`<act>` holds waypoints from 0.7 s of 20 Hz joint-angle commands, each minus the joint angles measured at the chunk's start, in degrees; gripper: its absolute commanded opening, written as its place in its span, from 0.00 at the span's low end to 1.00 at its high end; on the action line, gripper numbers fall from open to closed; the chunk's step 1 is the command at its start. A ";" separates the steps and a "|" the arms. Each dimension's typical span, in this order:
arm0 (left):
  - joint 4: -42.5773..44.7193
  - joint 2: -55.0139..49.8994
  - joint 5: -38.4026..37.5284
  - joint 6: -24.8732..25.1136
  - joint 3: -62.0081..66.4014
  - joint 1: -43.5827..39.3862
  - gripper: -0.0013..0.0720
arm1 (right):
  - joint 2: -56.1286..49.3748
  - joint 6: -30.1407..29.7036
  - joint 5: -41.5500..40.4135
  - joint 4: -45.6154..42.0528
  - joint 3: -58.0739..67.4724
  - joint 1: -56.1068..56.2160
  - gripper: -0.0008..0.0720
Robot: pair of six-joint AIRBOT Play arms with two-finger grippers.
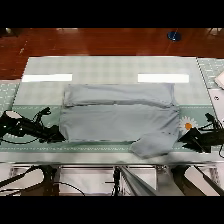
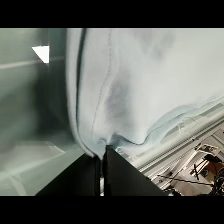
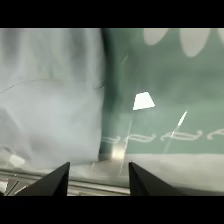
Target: Fold the shirts.
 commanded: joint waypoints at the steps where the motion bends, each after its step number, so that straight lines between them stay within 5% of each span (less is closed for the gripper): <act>1: 0.04 -0.04 2.51 0.00 0.04 -0.02 0.06 | 0.04 -0.81 -4.70 -0.59 -0.57 -0.04 0.58; 14: 0.04 -0.04 2.27 -0.04 0.07 -0.04 0.06 | -4.81 -3.21 -13.62 6.64 -5.55 5.97 0.55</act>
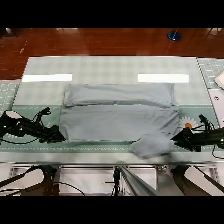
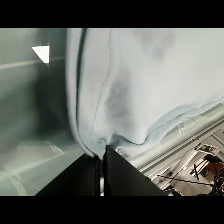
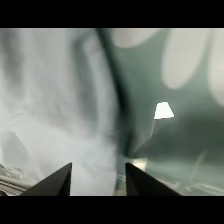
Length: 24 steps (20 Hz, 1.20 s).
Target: Fold the shirts.
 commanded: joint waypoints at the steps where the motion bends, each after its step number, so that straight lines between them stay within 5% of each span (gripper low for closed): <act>1: 0.02 -0.04 2.05 -0.02 0.02 -0.04 0.06 | -0.22 0.61 -5.03 0.35 -0.50 5.22 0.50; 5: 0.02 -0.04 1.81 0.00 0.02 -0.02 0.06 | -0.17 2.51 -8.96 0.04 -0.48 9.57 0.03; 11: -1.70 2.60 -1.38 0.48 5.11 -0.02 0.06 | 8.37 0.79 -3.15 0.72 7.30 9.53 0.03; 14: -5.01 5.75 -1.77 0.87 12.90 0.04 0.06 | 12.81 0.85 -6.88 1.27 15.30 9.53 0.03; 19: -22.95 5.70 -1.62 2.93 24.44 -1.51 0.06 | 9.33 -1.81 -11.74 18.43 20.28 9.60 0.03; 24: -23.96 3.69 6.25 2.99 28.81 -2.36 0.06 | 3.10 -6.25 -16.65 29.05 20.76 10.56 0.03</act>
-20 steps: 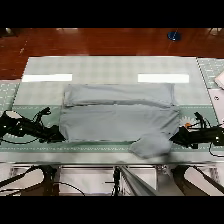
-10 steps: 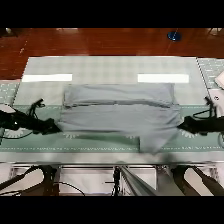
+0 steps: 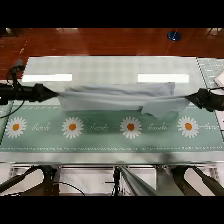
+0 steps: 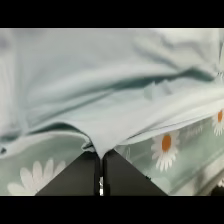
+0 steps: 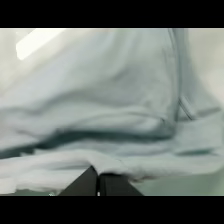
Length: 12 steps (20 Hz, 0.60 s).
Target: Fold the shirts.
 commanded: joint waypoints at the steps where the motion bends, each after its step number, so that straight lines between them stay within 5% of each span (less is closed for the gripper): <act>1: -2.97 -2.56 4.04 0.33 2.91 -0.70 0.06 | -4.92 -3.21 -3.28 6.93 2.12 2.62 0.03; 12: -2.97 -17.73 7.96 -0.44 12.33 -2.69 0.06 | -22.84 2.54 -11.04 -2.19 20.61 12.22 0.03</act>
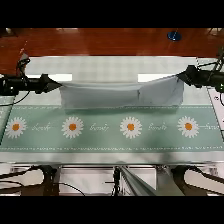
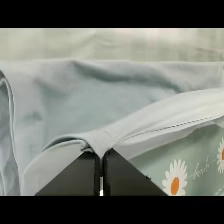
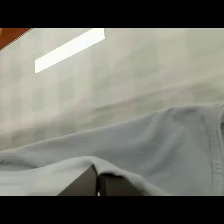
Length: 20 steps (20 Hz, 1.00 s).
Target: Fold the shirts.
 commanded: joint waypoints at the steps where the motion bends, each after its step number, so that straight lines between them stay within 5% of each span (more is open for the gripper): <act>1: 0.07 -5.05 0.72 -1.38 5.53 -0.22 0.06 | -3.67 2.58 -1.07 -6.01 2.45 0.61 0.03; 17: 0.13 -15.82 0.26 -1.64 8.57 -2.82 0.06 | -11.30 2.64 -2.95 -11.96 2.45 0.66 0.04; 20: 0.13 -16.79 -0.15 -1.57 8.57 -2.78 0.12 | -11.67 2.47 -3.17 -11.93 2.45 0.66 0.38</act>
